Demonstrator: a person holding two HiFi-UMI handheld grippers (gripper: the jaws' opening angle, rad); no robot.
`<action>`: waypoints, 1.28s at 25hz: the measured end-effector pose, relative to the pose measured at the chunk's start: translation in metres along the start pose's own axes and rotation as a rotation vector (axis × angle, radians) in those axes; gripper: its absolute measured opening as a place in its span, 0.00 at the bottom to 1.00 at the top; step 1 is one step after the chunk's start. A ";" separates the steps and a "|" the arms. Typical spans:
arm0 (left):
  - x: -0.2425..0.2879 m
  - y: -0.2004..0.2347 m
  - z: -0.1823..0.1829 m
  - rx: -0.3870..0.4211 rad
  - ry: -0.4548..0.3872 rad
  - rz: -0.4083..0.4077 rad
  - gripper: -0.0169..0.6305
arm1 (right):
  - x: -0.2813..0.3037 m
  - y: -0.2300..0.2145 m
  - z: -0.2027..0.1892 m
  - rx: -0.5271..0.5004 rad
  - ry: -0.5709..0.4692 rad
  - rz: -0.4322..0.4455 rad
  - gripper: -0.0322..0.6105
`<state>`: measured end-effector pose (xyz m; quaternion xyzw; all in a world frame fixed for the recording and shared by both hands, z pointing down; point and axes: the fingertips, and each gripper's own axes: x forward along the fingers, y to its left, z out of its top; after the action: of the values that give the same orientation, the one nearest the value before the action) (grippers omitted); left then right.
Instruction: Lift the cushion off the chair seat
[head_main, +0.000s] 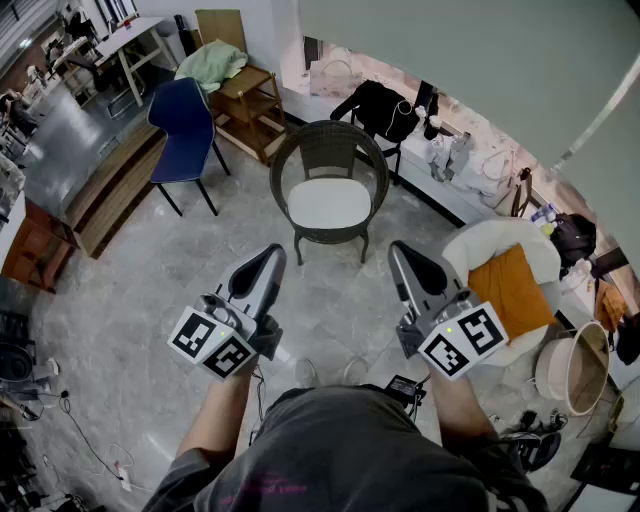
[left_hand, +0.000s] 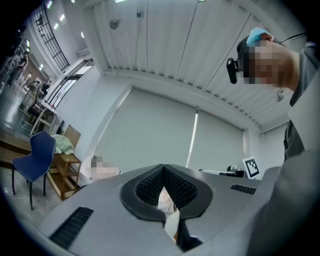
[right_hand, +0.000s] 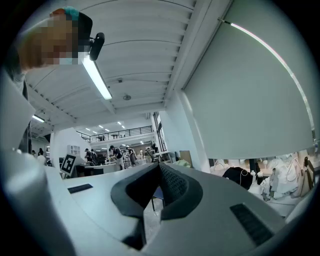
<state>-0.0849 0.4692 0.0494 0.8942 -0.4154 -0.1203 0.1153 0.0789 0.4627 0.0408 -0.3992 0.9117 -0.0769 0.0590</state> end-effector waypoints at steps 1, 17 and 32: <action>0.001 0.000 0.000 0.001 0.000 0.000 0.04 | 0.000 0.000 0.000 -0.001 0.000 0.002 0.07; 0.016 -0.010 -0.006 0.021 0.006 -0.017 0.04 | 0.000 -0.002 -0.002 0.012 0.009 0.023 0.07; 0.038 -0.062 -0.048 0.028 0.041 0.022 0.04 | -0.051 -0.036 -0.012 0.031 0.034 0.048 0.07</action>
<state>-0.0024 0.4841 0.0713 0.8934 -0.4246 -0.0946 0.1125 0.1368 0.4769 0.0620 -0.3750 0.9205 -0.0964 0.0515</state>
